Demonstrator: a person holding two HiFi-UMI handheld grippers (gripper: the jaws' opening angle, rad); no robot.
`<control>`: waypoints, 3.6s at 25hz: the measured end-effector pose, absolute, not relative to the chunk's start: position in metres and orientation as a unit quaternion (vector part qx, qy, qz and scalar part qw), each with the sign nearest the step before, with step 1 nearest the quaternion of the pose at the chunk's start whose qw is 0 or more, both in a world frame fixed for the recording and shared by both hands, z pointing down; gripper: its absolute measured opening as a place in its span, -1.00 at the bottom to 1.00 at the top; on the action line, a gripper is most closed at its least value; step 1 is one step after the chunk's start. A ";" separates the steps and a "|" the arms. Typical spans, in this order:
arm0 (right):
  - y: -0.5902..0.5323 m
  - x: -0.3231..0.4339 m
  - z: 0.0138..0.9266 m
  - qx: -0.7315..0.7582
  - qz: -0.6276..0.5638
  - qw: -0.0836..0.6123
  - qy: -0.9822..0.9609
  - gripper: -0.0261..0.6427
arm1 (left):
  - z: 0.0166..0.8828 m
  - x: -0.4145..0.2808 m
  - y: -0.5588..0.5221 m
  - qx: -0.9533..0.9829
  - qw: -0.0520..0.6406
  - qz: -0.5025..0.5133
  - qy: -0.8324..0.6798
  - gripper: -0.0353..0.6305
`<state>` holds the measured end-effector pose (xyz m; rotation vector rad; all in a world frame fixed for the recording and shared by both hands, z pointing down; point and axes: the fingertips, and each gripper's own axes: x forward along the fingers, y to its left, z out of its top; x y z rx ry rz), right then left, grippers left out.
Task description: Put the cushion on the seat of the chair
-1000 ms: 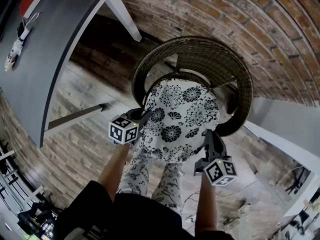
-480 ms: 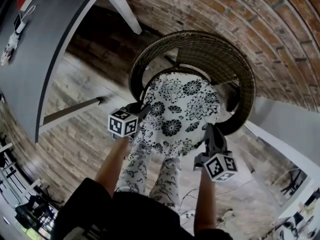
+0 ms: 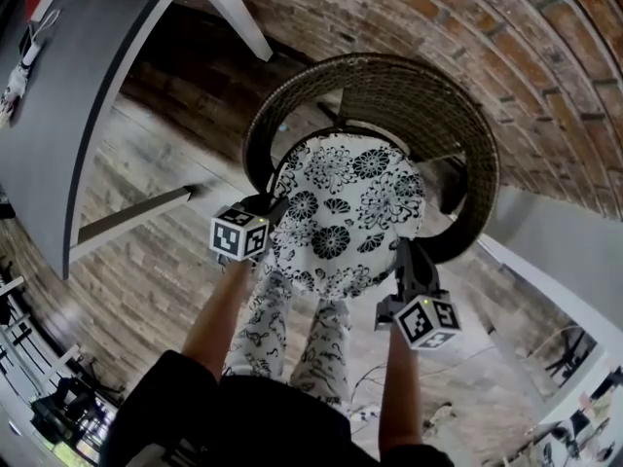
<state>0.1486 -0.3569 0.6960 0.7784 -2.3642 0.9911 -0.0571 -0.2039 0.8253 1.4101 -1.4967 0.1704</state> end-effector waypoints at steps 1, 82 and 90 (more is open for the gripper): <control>-0.357 0.147 0.698 0.281 0.361 0.229 -0.859 -0.88 | 0.828 -0.058 -0.204 0.584 0.514 0.071 -0.624 -0.78; -0.353 0.202 0.778 0.307 0.374 0.297 -0.823 -0.88 | 0.831 -0.043 -0.192 0.553 0.471 0.090 -0.681 -0.86; -0.356 0.219 0.797 0.315 0.368 0.322 -0.814 -0.88 | 0.818 -0.035 -0.206 0.581 0.457 0.063 -0.671 -0.87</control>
